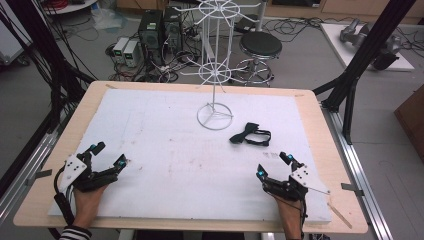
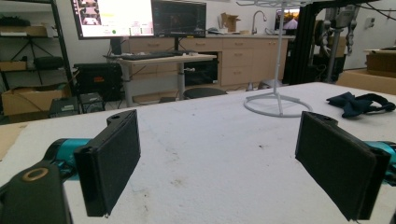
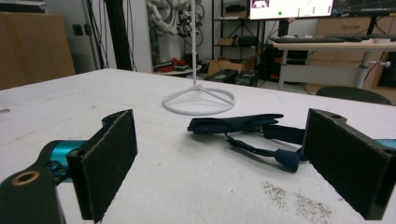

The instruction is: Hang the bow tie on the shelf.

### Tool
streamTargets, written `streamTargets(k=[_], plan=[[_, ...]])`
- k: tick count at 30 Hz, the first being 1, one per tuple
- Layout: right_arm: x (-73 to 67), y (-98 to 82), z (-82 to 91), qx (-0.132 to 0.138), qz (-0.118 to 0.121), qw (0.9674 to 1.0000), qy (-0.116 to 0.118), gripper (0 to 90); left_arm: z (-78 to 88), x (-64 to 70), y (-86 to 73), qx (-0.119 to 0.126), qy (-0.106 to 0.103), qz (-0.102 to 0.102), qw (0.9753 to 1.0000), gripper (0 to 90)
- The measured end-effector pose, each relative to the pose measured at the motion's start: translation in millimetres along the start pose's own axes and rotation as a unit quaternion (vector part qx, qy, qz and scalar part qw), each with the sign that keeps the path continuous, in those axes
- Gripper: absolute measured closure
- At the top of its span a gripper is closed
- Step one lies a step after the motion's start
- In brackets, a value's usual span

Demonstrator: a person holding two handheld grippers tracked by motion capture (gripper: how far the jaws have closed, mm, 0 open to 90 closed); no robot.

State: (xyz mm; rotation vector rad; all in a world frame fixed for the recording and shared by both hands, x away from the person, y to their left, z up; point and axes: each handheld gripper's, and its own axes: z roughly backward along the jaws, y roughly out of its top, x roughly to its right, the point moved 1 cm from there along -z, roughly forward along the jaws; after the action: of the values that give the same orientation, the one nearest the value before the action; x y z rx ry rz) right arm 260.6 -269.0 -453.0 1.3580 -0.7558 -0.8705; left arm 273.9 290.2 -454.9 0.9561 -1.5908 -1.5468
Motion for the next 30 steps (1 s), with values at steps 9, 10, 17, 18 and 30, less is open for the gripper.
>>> streamTargets(k=[9,10,17,18,30], plan=[[5.0,13.1,-2.9,-0.028,-0.003,0.9996,0.008,9.4,-0.5,-0.2,0.0,-0.002,0.000,0.001,1.0000,14.5],[5.5,15.5,-2.8,-0.030,-0.003,0.9995,0.009,9.4,-0.5,-0.2,0.1,-0.003,-0.001,0.001,1.0000,14.5],[13.9,37.9,-5.2,-0.058,0.008,0.9981,0.018,9.4,-0.6,-0.3,0.1,-0.003,-0.001,0.001,1.0000,14.5],[15.0,41.2,-6.0,-0.061,0.008,0.9979,0.020,9.4,-0.6,-0.3,0.0,-0.003,-0.001,0.001,1.0000,14.5],[34.3,77.5,-21.0,-0.094,0.018,0.9952,0.019,9.4,-0.8,-0.4,0.0,-0.003,-0.002,0.002,1.0000,14.5]])
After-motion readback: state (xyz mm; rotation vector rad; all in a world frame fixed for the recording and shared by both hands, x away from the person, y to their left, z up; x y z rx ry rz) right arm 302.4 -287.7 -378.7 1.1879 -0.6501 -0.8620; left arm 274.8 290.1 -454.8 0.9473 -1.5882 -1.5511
